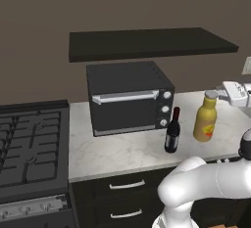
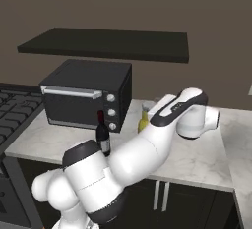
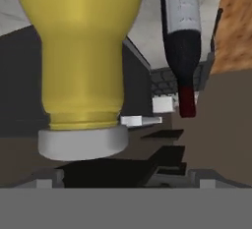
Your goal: There is a wine glass and glass cup on the dining counter. Place the wine bottle next to the wine glass and the juice bottle next to the glass cup.
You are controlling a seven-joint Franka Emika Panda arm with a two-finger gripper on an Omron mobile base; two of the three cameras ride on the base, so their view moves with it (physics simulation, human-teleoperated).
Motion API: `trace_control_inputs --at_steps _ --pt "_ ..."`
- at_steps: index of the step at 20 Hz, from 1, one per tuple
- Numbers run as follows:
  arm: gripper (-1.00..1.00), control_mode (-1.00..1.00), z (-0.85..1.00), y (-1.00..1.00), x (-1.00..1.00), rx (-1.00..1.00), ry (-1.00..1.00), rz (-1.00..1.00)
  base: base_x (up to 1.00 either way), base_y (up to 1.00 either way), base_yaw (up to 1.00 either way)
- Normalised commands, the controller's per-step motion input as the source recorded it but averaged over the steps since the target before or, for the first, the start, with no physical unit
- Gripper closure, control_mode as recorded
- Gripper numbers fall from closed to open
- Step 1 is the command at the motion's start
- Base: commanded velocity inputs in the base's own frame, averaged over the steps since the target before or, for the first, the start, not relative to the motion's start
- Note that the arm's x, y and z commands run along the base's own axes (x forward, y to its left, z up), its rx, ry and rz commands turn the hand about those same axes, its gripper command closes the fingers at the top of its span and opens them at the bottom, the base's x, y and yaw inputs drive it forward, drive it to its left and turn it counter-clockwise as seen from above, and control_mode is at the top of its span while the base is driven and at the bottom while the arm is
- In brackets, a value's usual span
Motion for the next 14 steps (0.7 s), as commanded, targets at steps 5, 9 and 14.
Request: trace_control_inputs --at_steps 5,9,14 --pt "-1.0 -1.0 -0.07 -0.49 0.0 0.0 -0.09 0.0 0.0 0.0 0.0" --pt "-1.0 -1.0 -0.43 -0.29 0.01 0.0 0.0 0.02 0.0 0.0 0.0" --pt "-1.0 -1.0 -0.42 -0.28 0.01 0.0 0.0 0.03 0.0 0.0 0.0"
